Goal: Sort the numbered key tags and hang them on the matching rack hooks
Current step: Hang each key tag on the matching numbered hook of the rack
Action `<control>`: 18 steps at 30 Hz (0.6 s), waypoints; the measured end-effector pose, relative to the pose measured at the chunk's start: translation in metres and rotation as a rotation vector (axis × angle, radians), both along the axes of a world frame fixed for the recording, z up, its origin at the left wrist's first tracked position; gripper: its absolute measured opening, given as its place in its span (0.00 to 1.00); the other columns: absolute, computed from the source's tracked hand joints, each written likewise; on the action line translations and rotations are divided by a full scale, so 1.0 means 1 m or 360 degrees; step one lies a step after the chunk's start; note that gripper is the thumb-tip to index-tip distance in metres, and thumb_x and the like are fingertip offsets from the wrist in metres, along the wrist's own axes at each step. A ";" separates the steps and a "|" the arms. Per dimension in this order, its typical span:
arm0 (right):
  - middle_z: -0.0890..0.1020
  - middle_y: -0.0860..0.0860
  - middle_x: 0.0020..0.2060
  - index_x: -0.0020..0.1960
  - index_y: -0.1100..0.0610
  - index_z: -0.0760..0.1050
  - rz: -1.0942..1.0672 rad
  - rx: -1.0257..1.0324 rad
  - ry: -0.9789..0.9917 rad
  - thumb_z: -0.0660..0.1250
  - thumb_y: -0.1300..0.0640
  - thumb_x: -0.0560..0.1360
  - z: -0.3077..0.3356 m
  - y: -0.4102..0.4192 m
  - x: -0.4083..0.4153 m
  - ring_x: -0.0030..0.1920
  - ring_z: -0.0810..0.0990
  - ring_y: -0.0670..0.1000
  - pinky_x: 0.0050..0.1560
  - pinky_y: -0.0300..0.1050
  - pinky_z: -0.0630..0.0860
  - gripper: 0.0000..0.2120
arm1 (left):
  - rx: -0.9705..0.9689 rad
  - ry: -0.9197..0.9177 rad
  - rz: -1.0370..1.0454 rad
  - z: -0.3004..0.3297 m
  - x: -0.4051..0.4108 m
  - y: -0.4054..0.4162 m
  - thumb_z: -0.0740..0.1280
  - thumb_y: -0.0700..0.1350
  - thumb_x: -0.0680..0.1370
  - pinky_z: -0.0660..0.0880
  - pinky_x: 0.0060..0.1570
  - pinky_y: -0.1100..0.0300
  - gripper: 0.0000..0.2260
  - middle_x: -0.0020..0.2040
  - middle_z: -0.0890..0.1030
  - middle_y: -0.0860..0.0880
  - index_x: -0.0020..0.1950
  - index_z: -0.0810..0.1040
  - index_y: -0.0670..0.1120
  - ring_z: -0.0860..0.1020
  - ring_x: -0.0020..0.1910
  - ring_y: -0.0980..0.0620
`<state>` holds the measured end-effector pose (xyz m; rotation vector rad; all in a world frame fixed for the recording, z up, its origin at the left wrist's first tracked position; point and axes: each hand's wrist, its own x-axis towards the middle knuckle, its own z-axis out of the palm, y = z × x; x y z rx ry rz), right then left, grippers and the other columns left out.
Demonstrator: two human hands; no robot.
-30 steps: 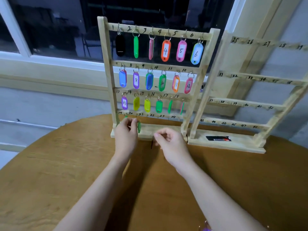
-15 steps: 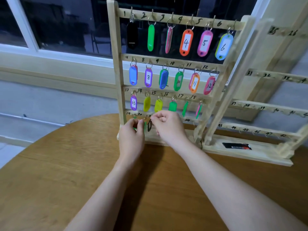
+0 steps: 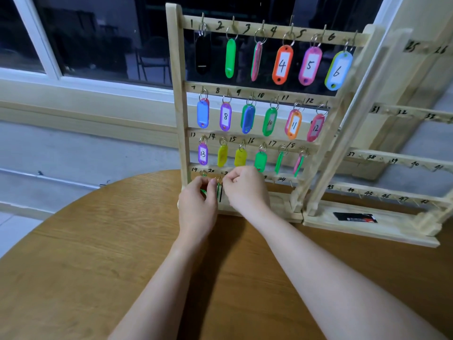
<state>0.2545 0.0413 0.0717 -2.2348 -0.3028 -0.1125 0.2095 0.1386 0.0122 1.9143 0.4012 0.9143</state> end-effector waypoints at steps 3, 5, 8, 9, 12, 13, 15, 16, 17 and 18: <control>0.82 0.51 0.29 0.34 0.51 0.76 0.0022 0.0001 -0.0031 0.66 0.55 0.74 -0.005 -0.003 -0.002 0.32 0.83 0.59 0.37 0.54 0.83 0.10 | -0.0011 -0.0004 -0.0005 0.002 -0.002 -0.002 0.66 0.48 0.81 0.70 0.39 0.54 0.08 0.32 0.77 0.56 0.42 0.77 0.51 0.73 0.35 0.53; 0.81 0.50 0.29 0.36 0.50 0.77 0.0046 0.0001 -0.0024 0.66 0.54 0.74 -0.007 -0.006 -0.004 0.33 0.83 0.59 0.37 0.55 0.83 0.08 | -0.0012 0.0008 -0.0014 0.005 -0.004 -0.005 0.66 0.46 0.81 0.66 0.38 0.57 0.08 0.33 0.77 0.57 0.42 0.76 0.51 0.74 0.34 0.58; 0.82 0.49 0.32 0.48 0.47 0.81 0.0146 -0.0042 -0.0019 0.65 0.49 0.73 -0.006 -0.012 -0.008 0.35 0.84 0.56 0.40 0.54 0.83 0.08 | 0.0017 0.0004 -0.0001 0.004 -0.007 -0.005 0.66 0.45 0.81 0.68 0.38 0.57 0.08 0.34 0.77 0.56 0.43 0.78 0.48 0.75 0.35 0.59; 0.82 0.48 0.31 0.53 0.47 0.81 0.0196 -0.0069 -0.0007 0.65 0.49 0.73 -0.005 -0.017 -0.012 0.35 0.84 0.54 0.41 0.53 0.83 0.11 | 0.0062 0.0028 0.0037 0.004 -0.009 -0.004 0.66 0.45 0.81 0.70 0.39 0.54 0.08 0.35 0.78 0.55 0.43 0.78 0.47 0.75 0.35 0.56; 0.80 0.45 0.24 0.56 0.47 0.80 0.0307 -0.0173 0.0001 0.65 0.53 0.77 0.000 -0.040 -0.029 0.31 0.82 0.48 0.42 0.49 0.82 0.09 | 0.0281 0.0143 0.0181 0.009 -0.021 -0.006 0.64 0.47 0.81 0.72 0.38 0.52 0.08 0.37 0.79 0.53 0.45 0.79 0.47 0.77 0.38 0.47; 0.81 0.44 0.23 0.54 0.48 0.80 0.0312 -0.0186 0.0004 0.65 0.54 0.78 0.003 -0.051 -0.037 0.30 0.81 0.47 0.41 0.48 0.82 0.07 | 0.0312 0.0141 0.0194 0.012 -0.027 -0.008 0.64 0.48 0.81 0.71 0.38 0.53 0.07 0.37 0.79 0.54 0.45 0.78 0.48 0.76 0.38 0.47; 0.81 0.45 0.24 0.49 0.49 0.80 0.0294 -0.0193 0.0052 0.65 0.56 0.79 0.007 -0.077 -0.054 0.29 0.81 0.47 0.40 0.47 0.81 0.05 | 0.0331 0.0107 0.0170 0.021 -0.042 -0.015 0.65 0.48 0.81 0.71 0.37 0.54 0.07 0.37 0.78 0.54 0.45 0.78 0.49 0.75 0.37 0.48; 0.81 0.45 0.24 0.47 0.50 0.80 0.0275 -0.0186 0.0084 0.65 0.57 0.79 0.009 -0.091 -0.063 0.29 0.81 0.48 0.39 0.47 0.80 0.06 | 0.0338 0.0100 0.0132 0.024 -0.048 -0.020 0.65 0.48 0.81 0.70 0.37 0.54 0.07 0.36 0.77 0.55 0.44 0.78 0.49 0.75 0.37 0.49; 0.81 0.46 0.24 0.46 0.50 0.80 0.0249 -0.0182 0.0118 0.65 0.57 0.80 0.009 -0.106 -0.071 0.28 0.81 0.47 0.39 0.47 0.80 0.06 | 0.0330 0.0107 0.0061 0.026 -0.054 -0.025 0.65 0.48 0.81 0.70 0.37 0.55 0.07 0.36 0.77 0.55 0.44 0.78 0.49 0.75 0.36 0.49; 0.81 0.46 0.24 0.45 0.50 0.80 0.0222 -0.0172 0.0152 0.65 0.57 0.80 0.008 -0.121 -0.082 0.28 0.80 0.46 0.38 0.46 0.80 0.07 | 0.0293 0.0127 -0.0049 0.027 -0.061 -0.033 0.66 0.48 0.81 0.70 0.37 0.56 0.08 0.35 0.77 0.55 0.43 0.79 0.49 0.75 0.35 0.51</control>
